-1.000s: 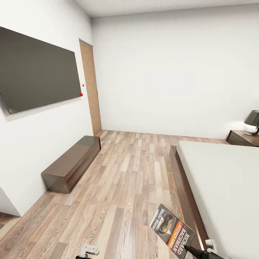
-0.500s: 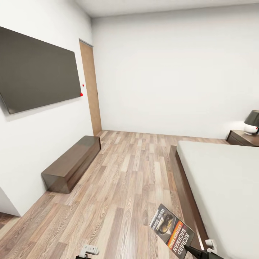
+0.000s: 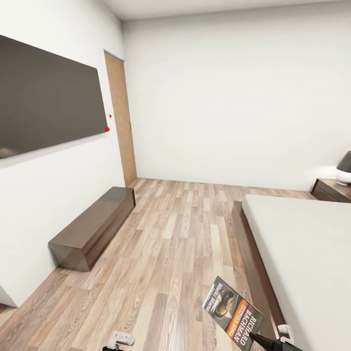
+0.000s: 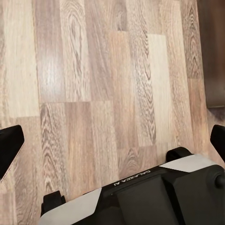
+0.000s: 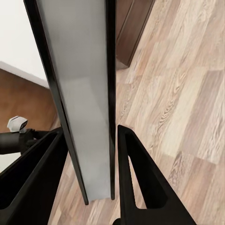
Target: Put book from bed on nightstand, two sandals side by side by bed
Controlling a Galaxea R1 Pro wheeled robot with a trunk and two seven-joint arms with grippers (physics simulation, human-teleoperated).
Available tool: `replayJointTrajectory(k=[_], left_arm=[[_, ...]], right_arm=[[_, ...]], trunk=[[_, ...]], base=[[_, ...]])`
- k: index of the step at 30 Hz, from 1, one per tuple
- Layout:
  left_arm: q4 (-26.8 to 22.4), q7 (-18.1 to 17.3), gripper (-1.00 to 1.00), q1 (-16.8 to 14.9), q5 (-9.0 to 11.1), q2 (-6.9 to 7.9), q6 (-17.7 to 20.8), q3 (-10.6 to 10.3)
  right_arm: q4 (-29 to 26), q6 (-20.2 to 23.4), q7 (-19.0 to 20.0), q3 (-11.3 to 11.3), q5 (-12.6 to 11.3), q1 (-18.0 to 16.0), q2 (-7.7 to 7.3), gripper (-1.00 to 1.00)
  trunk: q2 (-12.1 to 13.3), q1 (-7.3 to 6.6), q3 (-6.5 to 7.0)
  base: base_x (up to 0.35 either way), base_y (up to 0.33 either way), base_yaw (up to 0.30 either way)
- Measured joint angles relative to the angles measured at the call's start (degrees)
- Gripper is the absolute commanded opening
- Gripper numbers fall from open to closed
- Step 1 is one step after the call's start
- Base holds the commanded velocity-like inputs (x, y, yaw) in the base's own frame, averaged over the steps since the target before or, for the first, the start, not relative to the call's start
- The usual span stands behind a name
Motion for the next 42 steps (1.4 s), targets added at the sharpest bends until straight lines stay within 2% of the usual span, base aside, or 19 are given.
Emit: replayJointTrajectory(k=[36,42], left_arm=[[0.0,0.0,1.00,0.0,0.1,0.00,0.0,0.0],[0.0,-1.0,1.00,0.0,0.1,0.00,0.0,0.0]], right_arm=[[0.0,0.0,-0.8,0.2,0.0,0.0,0.06,-1.00],[0.0,0.0,-0.9,0.2,0.0,0.0,0.06,-1.00]], trunk=[[0.0,0.00,0.00],[0.0,0.00,0.00]], base=[[0.333,0.000,0.000],[0.333,0.000,0.000]])
